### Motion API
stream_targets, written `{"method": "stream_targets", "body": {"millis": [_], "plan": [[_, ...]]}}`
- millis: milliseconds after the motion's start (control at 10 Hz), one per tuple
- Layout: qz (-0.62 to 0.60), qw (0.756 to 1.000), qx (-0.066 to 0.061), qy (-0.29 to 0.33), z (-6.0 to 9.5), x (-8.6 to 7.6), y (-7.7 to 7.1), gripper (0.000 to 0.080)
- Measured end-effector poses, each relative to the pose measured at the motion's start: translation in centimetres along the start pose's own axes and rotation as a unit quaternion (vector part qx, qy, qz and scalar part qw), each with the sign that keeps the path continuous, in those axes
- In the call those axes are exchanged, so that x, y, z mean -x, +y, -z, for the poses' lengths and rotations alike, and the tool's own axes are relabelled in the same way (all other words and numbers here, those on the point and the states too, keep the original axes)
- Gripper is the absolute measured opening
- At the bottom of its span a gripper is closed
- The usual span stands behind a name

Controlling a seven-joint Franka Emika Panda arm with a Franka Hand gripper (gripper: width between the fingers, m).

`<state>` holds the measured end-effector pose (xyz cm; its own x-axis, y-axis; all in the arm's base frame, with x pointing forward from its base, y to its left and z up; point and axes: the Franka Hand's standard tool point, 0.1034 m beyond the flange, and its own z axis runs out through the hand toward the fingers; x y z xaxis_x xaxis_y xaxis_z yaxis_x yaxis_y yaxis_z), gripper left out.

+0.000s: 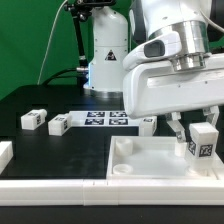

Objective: Assemble one leg

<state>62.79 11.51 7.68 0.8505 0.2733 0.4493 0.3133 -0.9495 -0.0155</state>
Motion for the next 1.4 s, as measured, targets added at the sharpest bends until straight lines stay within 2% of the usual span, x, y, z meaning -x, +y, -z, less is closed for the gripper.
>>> {"method": "stream_targets", "body": {"millis": [600, 700, 800, 900, 1000, 1400], "plan": [[-0.001, 1.0, 0.002, 0.004, -0.3, 0.4, 0.04, 0.0291], [-0.001, 1.0, 0.002, 0.004, -0.3, 0.4, 0.04, 0.0493], [-0.001, 1.0, 0.002, 0.004, -0.3, 0.4, 0.04, 0.0493], [-0.001, 1.0, 0.002, 0.004, -0.3, 0.4, 0.04, 0.0613], [-0.001, 1.0, 0.002, 0.004, -0.3, 0.4, 0.04, 0.0643], [-0.001, 1.0, 0.001, 0.004, -0.28, 0.37, 0.03, 0.0649]]}}
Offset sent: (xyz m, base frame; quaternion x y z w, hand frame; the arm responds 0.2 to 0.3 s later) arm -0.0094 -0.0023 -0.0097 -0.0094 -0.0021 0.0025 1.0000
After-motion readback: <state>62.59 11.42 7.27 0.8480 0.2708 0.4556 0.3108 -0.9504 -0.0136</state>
